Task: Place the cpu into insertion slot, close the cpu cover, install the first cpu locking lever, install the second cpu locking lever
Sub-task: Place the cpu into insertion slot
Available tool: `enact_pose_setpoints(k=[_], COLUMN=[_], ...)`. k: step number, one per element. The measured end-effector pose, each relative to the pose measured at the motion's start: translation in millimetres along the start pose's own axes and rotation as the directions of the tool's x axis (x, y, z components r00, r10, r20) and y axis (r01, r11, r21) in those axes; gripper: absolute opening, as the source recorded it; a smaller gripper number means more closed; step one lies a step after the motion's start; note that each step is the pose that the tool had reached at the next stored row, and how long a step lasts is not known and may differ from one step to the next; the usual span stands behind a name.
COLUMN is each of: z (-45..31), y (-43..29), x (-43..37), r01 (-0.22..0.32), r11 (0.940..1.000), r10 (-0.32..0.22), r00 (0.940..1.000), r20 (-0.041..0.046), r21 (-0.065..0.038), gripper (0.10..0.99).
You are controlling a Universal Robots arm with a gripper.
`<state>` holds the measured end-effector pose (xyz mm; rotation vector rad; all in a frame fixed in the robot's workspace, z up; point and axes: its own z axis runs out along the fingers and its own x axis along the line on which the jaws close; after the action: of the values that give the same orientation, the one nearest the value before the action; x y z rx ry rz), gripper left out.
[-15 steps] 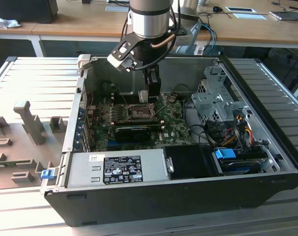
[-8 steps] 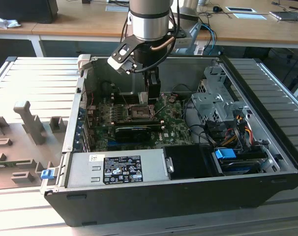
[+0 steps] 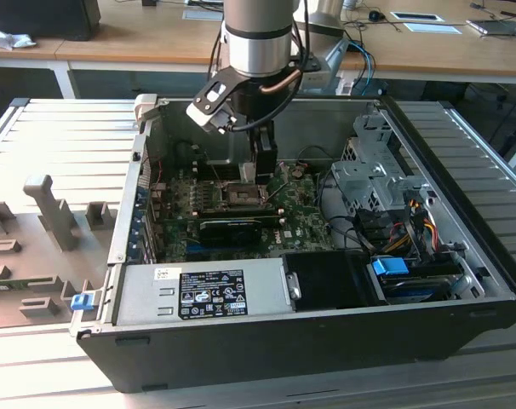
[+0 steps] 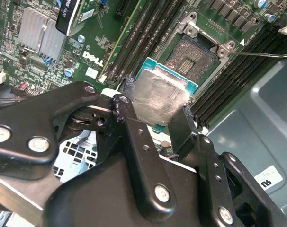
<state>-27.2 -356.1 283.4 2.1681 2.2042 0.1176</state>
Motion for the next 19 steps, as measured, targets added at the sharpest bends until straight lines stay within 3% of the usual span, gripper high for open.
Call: enact_pose_setpoints(k=[5, 12, 19], z=[10.3, 24.5, 41.0], y=[-6.9, -12.7, -14.5], x=[5.7, 19.7, 20.3], r01=[0.0, 0.0, -0.004], r11=[1.0, 1.0, 1.0], r10=[0.0, 0.0, 0.004], r00=[1.0, 1.0, 1.0], r20=[-0.0001, -0.0001, 0.0005], r21=[-0.001, -0.001, 0.0], gripper=[0.533, 0.533, 0.533])
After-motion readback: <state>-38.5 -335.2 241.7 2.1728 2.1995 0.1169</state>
